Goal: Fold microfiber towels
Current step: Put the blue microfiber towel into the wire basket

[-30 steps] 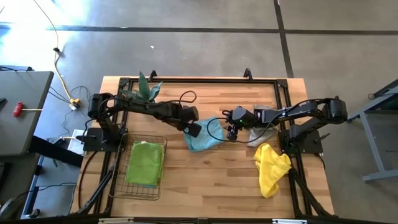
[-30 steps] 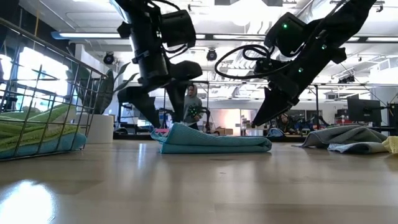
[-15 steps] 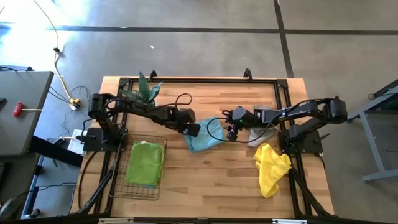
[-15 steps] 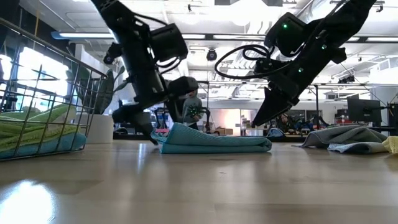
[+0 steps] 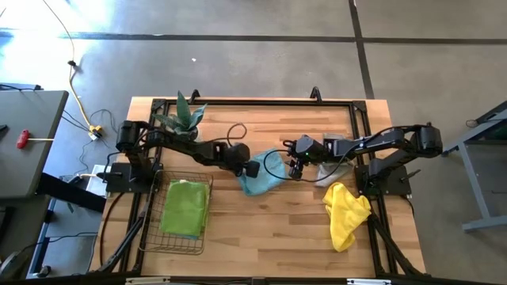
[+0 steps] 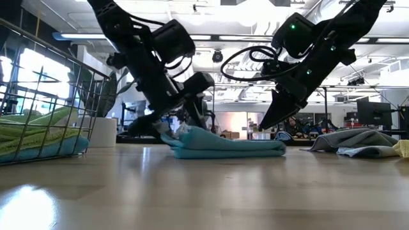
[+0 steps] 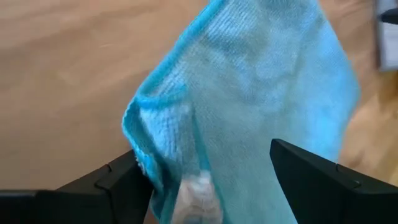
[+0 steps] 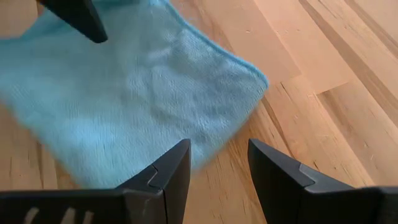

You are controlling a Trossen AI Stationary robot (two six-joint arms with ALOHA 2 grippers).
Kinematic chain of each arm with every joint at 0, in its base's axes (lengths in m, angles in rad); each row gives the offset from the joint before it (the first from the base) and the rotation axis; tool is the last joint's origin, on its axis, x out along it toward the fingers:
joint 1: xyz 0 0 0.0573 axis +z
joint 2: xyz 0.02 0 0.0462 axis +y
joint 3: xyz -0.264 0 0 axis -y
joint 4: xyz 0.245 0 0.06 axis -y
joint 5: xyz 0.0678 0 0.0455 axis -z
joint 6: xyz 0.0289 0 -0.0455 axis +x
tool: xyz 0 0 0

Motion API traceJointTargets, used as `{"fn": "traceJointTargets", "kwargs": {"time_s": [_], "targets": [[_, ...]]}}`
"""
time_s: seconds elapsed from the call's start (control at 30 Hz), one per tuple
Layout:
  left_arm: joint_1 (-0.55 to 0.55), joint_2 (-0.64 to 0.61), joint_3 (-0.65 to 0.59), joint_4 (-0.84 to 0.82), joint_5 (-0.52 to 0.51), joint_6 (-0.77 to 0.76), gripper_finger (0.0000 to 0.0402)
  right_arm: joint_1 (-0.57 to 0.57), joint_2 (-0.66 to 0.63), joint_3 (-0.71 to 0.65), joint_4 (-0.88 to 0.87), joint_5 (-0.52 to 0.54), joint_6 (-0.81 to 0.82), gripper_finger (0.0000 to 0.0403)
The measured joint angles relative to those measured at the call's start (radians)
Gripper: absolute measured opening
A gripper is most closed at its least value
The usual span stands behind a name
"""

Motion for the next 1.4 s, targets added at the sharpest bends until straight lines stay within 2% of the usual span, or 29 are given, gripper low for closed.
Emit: {"fn": "traceJointTargets", "kwargs": {"time_s": [0.13,0.27,0.47,0.6,0.63,0.83,0.97,1.13,1.27,1.4], "targets": [[0.002,0.037,0.003,0.039,0.024,0.008,0.0279,0.000,0.000,0.000,-0.001,0.000,0.000,0.0154],[0.002,0.050,0.004,0.037,0.014,0.011,0.0230,0.000,0.000,0.000,0.000,0.000,0.000,0.0154],[0.004,0.054,0.001,0.022,-0.022,0.055,0.0113,0.000,0.000,0.000,0.000,0.000,0.000,0.0154],[0.011,0.056,0.000,0.019,-0.014,0.117,0.0025,0.000,0.000,0.000,0.000,0.000,0.000,0.0154],[0.015,0.056,0.000,0.020,0.003,0.131,0.0014,0.000,0.000,0.000,0.000,0.000,0.000,0.0154],[0.040,0.047,0.035,-0.026,0.134,0.226,0.0008,0.000,0.000,0.000,0.000,0.000,0.000,0.0154],[0.033,0.002,0.140,-0.222,0.180,0.341,0.0005,0.000,0.000,0.000,-0.001,0.000,0.000,0.0154],[0.008,-0.009,0.339,-0.635,0.102,0.537,0.0003,0.000,0.000,0.000,-0.001,0.000,0.000,0.0154],[-0.049,-0.017,0.505,-0.865,0.000,0.694,0.0002,0.000,0.000,0.000,0.000,0.000,0.000,0.0154],[-0.127,-0.016,0.661,-1.022,-0.150,0.812,0.0001,0.000,0.000,0.000,0.000,0.000,0.000,0.0154]]}}
